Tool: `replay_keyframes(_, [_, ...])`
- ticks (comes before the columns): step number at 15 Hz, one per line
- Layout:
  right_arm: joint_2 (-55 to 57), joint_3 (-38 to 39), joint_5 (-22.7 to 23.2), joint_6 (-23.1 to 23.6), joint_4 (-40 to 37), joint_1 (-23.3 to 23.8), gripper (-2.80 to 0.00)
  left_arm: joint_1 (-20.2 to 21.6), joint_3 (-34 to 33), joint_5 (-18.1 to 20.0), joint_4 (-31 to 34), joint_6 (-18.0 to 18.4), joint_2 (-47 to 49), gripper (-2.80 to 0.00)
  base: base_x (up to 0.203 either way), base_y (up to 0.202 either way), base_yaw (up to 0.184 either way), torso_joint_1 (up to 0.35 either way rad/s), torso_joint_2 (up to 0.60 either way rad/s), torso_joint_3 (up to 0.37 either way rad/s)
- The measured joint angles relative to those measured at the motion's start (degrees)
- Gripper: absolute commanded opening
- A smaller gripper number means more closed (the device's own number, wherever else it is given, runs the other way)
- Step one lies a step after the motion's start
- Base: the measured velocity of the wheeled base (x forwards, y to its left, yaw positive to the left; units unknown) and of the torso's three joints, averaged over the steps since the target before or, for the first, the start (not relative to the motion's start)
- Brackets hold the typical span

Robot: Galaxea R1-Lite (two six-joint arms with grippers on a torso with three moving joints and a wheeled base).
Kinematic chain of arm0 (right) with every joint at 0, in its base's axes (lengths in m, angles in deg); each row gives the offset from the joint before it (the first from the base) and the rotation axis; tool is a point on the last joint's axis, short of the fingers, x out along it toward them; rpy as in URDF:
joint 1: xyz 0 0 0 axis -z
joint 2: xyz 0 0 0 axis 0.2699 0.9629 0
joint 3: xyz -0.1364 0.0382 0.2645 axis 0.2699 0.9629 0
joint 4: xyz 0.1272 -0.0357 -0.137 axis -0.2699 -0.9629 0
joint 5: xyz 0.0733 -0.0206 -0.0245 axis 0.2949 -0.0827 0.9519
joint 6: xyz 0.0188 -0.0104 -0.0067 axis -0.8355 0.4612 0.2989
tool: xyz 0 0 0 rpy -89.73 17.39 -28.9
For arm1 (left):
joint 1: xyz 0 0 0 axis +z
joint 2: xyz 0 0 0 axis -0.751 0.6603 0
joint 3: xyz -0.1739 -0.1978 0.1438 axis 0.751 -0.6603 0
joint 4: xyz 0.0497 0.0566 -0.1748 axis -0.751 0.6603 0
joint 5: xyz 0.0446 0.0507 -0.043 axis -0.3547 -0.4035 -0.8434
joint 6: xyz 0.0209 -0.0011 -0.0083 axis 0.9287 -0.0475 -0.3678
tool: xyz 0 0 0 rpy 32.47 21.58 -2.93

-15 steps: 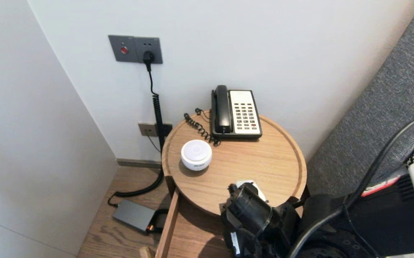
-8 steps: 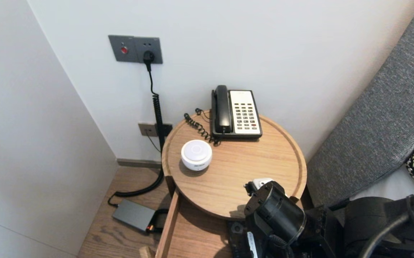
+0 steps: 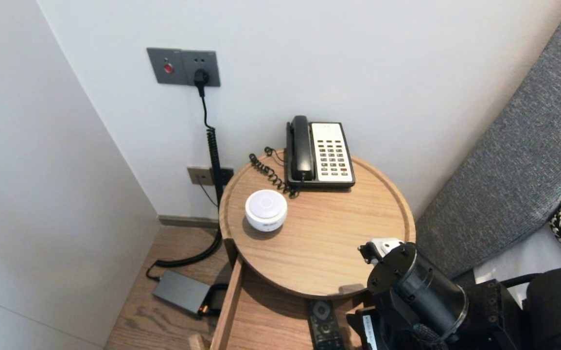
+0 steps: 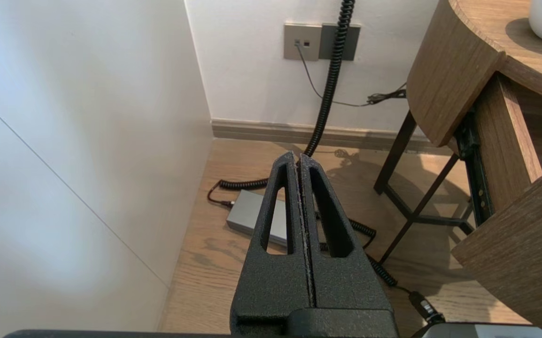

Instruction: Put the remote controls on the table in the drawer one by one

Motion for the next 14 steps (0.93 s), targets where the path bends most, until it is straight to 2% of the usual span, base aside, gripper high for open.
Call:
replay_keyframes(10, [-5.3,-5.5,-0.1,0.2,-8.3,2.7,-2.8,0.0,0.0,0.0,0.0,0.0,0.0,-2.8,0.0,0.0,0.0,0.0,0.0,0.0])
replay_keyframes(14, [-7.2,-10.1,-0.2,0.3,-14.4,5.5,-2.8,0.0,0.0,0.0,0.0,0.0,0.0,-2.8,0.0,0.0,0.0,0.0,0.0,0.0])
